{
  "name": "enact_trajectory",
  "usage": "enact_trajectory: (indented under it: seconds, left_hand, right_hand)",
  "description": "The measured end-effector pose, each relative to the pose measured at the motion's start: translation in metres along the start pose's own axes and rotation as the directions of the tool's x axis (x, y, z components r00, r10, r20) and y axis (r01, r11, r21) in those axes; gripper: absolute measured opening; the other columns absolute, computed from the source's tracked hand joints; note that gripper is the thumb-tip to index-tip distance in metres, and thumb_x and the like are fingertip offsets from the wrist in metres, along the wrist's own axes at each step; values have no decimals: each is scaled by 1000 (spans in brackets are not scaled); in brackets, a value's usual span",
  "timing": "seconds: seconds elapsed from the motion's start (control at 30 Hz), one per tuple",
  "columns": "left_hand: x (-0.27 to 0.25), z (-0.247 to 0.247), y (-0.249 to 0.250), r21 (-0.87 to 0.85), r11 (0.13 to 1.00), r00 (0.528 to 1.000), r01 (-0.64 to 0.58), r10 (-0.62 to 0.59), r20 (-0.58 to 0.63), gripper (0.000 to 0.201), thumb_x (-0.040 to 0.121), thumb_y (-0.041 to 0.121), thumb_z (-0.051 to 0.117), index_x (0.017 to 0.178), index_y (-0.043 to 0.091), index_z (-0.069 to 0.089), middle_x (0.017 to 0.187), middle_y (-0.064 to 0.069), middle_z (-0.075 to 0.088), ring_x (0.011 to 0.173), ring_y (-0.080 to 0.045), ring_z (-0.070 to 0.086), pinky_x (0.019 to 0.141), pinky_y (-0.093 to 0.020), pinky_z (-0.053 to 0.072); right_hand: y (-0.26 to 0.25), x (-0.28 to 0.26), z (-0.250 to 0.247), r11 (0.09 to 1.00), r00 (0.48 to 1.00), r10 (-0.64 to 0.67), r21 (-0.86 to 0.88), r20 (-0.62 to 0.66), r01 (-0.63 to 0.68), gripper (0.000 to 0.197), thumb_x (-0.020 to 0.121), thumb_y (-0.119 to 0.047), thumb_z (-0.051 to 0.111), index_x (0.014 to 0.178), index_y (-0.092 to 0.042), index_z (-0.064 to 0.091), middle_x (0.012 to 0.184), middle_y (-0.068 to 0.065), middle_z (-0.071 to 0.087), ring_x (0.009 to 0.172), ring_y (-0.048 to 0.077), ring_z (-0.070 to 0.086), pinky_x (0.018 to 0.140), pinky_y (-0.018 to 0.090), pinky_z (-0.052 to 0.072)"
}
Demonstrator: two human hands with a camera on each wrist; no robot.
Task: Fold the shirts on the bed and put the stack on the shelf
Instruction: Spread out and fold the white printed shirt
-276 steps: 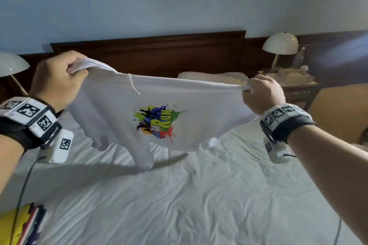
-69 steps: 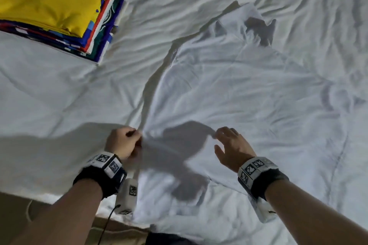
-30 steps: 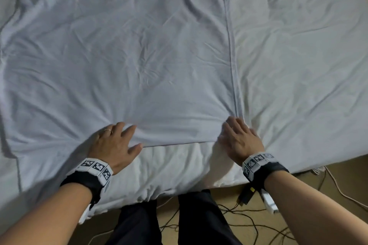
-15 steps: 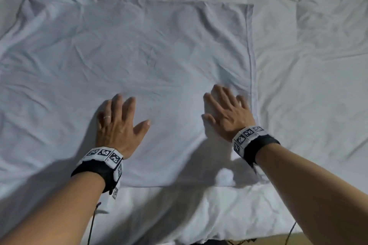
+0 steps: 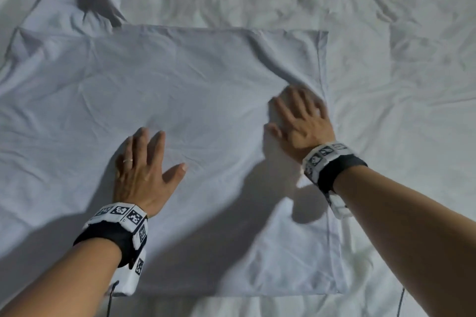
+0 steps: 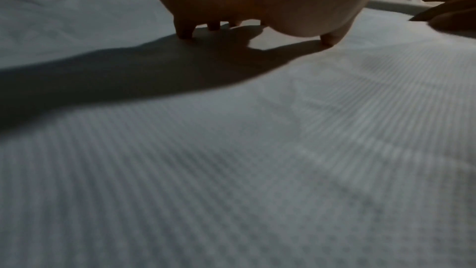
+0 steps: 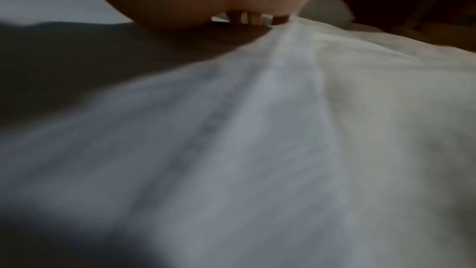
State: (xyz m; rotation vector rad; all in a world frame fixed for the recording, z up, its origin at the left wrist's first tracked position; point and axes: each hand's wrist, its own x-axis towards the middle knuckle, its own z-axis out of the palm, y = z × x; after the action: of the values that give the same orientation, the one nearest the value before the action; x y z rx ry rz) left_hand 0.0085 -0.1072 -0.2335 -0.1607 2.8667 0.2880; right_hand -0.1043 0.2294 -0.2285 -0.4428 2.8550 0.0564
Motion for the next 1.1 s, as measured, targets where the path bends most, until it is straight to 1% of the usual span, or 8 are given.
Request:
enact_trajectory:
  seconds: [0.1,0.27,0.47,0.67,0.8,0.97,1.03,1.1]
  left_hand:
    - [1,6,1,-11,1000,1000,15,-15,3,91,83,74,34,157,21,27,164,-18,18,147,-44,17,113,-64,24]
    - [3,17,-3,-6,1000,1000,19,-19,-6,91,83,74,33,157,22,26,165,-16,16,148,-42,14,115,-64,23]
    - [3,21,-10,-32,999,999,-12,10,-43,91,85,78,28,156,21,29,165,-15,17,149,-41,16,117,-60,23]
    - [4,20,-7,-56,998,1000,25,-26,-15,93,79,74,36,157,24,28,166,-12,14,150,-41,14,117,-62,23]
    - [4,17,-6,-46,998,998,48,-47,31,94,79,79,30,158,30,18,167,-9,6,151,-36,6,120,-56,13]
    - [-1,9,-7,-73,997,997,36,-31,77,97,77,82,27,159,32,11,168,-9,1,152,-32,0,122,-53,8]
    - [-9,6,-12,-65,998,995,7,0,99,97,77,82,26,159,32,12,168,-8,0,153,-31,-1,122,-53,10]
    - [-20,3,-17,-70,997,992,-30,38,116,95,77,78,25,159,30,15,168,-8,0,153,-31,0,122,-55,12]
  right_hand:
    - [26,14,-10,994,993,109,21,-54,-108,66,95,-59,24,145,-18,35,161,13,22,146,33,21,107,50,28]
    - [4,72,-22,969,968,-245,-50,-61,243,64,96,-57,34,152,-28,27,162,9,20,147,33,23,111,53,29]
    - [69,116,-34,958,956,288,29,-60,-287,61,96,-58,27,144,-22,36,160,9,21,145,30,21,109,55,29]
    - [58,87,-43,973,981,-185,-130,53,191,60,96,-57,33,151,-34,21,163,3,15,148,26,19,112,53,29]
    - [48,59,-34,955,950,291,23,114,-295,65,100,-50,31,156,-28,9,166,4,-2,152,26,1,118,52,15]
    - [-46,-64,-2,964,965,-256,98,60,249,67,97,-55,38,156,-27,20,164,10,14,148,31,22,111,49,30]
    - [-54,-116,14,994,980,-94,80,176,81,63,98,-60,30,155,-35,15,166,4,5,151,27,12,115,49,24]
    - [-48,-154,20,948,926,263,106,271,-300,61,99,-62,21,154,-41,6,166,-1,-7,152,23,-3,119,50,14]
